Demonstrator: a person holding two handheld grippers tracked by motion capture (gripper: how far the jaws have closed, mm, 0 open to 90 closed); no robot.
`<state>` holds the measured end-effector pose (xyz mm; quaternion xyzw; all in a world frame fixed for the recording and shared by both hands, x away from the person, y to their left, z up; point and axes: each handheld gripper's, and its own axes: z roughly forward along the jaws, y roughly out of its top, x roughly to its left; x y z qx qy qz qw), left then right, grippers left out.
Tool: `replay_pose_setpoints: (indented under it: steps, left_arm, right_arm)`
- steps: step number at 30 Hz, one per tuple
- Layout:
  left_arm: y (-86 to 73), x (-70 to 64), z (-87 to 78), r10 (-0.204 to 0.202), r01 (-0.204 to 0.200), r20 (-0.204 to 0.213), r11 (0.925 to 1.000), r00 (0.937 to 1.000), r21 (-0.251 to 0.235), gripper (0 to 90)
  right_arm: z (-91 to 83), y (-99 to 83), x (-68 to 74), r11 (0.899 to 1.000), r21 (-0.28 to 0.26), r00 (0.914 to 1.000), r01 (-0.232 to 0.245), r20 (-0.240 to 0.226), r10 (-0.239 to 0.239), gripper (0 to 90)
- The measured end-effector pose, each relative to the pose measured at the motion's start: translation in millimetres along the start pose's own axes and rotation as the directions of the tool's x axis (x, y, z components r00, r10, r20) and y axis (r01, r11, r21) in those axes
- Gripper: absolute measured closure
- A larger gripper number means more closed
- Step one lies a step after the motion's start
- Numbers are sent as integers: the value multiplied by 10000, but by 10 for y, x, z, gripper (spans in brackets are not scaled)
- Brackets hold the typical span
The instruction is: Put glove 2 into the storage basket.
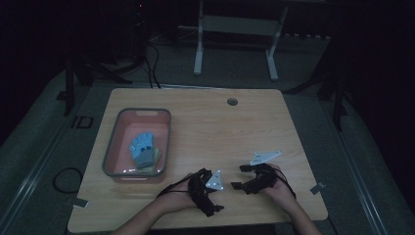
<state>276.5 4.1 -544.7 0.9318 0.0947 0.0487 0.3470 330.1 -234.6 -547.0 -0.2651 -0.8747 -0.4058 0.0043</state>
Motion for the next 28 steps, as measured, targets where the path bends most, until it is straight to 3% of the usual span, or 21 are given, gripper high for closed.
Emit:
replay_pose_setpoints:
  steps: [10, 28]
  left_arm:
    - [-54, -25, 67, -302, 304, 96, 9992, 9995, -241, 67]
    - [-98, -49, 94, -158, 160, 54, 9989, 9999, -435, 67]
  right_arm:
    - [-52, -169, 6, 9996, -154, 9996, -247, 125, 249, 144]
    - [-56, -187, -9, 9994, -267, 9989, -203, 410, 214, 144]
